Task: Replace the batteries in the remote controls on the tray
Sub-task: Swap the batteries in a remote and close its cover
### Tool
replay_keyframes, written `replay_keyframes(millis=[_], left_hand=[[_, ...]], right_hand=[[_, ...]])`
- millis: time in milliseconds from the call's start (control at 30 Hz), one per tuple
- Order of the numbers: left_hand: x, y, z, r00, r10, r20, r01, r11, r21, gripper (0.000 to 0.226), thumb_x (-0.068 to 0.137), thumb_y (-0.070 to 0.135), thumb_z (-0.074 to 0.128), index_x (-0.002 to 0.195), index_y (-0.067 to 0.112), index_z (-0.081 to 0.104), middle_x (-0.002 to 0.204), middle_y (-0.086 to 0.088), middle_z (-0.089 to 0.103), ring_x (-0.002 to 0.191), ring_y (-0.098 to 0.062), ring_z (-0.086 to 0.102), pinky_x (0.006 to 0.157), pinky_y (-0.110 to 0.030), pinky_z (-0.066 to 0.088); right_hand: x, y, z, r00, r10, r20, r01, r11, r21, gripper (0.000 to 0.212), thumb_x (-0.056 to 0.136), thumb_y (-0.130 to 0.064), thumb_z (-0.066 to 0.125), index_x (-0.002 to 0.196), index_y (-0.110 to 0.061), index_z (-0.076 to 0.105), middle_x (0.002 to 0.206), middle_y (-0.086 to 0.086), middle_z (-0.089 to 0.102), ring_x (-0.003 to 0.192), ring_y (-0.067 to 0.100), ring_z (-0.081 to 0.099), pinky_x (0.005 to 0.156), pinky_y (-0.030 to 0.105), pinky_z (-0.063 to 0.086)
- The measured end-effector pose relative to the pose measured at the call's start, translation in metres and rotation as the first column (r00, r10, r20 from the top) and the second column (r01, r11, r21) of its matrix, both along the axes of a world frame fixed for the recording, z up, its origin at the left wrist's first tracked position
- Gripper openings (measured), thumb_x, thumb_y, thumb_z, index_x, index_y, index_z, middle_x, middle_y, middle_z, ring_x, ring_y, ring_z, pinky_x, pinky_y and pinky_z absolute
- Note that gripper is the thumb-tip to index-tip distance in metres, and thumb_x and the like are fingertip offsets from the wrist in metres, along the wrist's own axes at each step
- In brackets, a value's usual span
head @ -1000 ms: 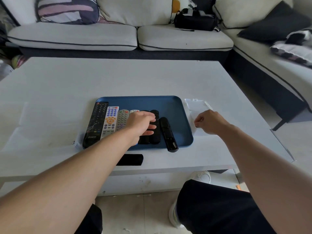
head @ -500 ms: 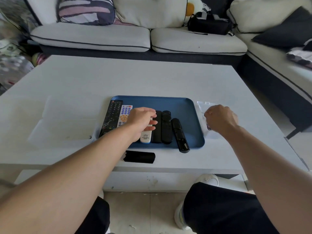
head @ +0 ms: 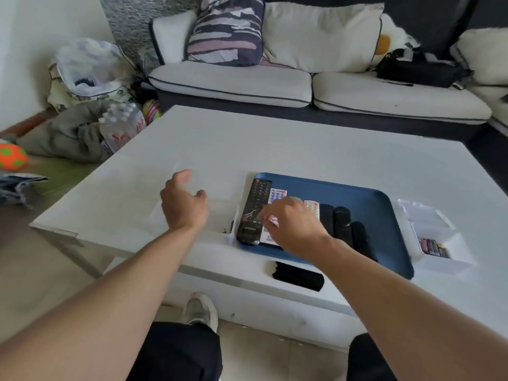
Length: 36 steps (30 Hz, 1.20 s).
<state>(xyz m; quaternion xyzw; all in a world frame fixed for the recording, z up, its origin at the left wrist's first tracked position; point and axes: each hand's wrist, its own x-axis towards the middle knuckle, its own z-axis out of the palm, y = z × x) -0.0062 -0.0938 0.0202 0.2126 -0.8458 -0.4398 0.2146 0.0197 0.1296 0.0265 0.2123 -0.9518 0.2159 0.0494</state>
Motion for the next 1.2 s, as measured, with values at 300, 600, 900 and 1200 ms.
replay_keyframes(millis=[300, 600, 900, 1200], left_hand=[[0.002, -0.08, -0.036, 0.932, 0.137, 0.335, -0.175, 0.981, 0.085, 0.031, 0.094, 0.015, 0.055, 0.122, 0.011, 0.069, 0.122, -0.015, 0.068, 0.114, -0.038, 0.06, 0.093, -0.04, 0.05], [0.005, -0.06, -0.002, 0.978, -0.083, -0.189, 0.096, 0.994, 0.06, 0.031, 0.097, 0.005, 0.053, 0.122, 0.012, 0.071, 0.12, 0.003, 0.068, 0.105, -0.007, 0.059, 0.083, 0.0, 0.039], [0.001, -0.053, -0.005, 0.971, -0.091, -0.22, 0.098, 0.995, 0.02, 0.036, 0.099, 0.002, 0.046, 0.126, 0.014, 0.067, 0.125, -0.002, 0.065, 0.116, -0.015, 0.059, 0.08, 0.001, 0.035], [-0.003, -0.058, -0.012, 0.983, -0.078, -0.166, 0.073, 0.997, -0.034, 0.035, 0.097, -0.002, 0.046, 0.124, 0.01, 0.065, 0.123, -0.006, 0.066, 0.116, -0.021, 0.058, 0.084, -0.014, 0.035]], right_hand=[[-0.011, -0.068, -0.022, 0.989, 0.14, -0.042, -0.14, 0.99, -0.009, 0.019, 0.096, -0.015, 0.063, 0.109, -0.016, 0.077, 0.107, 0.005, 0.07, 0.106, 0.026, 0.057, 0.089, 0.037, 0.049], [-0.026, -0.095, -0.004, 0.921, 0.336, 0.197, -0.388, 0.822, 0.416, 0.055, 0.089, 0.007, 0.057, 0.134, -0.026, 0.059, 0.133, -0.002, 0.056, 0.124, 0.02, 0.049, 0.1, 0.039, 0.047], [-0.039, -0.113, -0.013, 0.892, 0.321, 0.319, -0.452, 0.593, 0.666, 0.033, 0.097, -0.01, 0.056, 0.13, -0.013, 0.056, 0.126, 0.008, 0.051, 0.115, 0.027, 0.05, 0.097, 0.038, 0.048], [-0.045, -0.128, -0.003, 0.872, 0.221, 0.437, -0.481, 0.557, 0.677, 0.024, 0.094, -0.002, 0.056, 0.117, -0.003, 0.062, 0.111, 0.015, 0.068, 0.084, 0.025, 0.061, 0.062, 0.029, 0.043]])
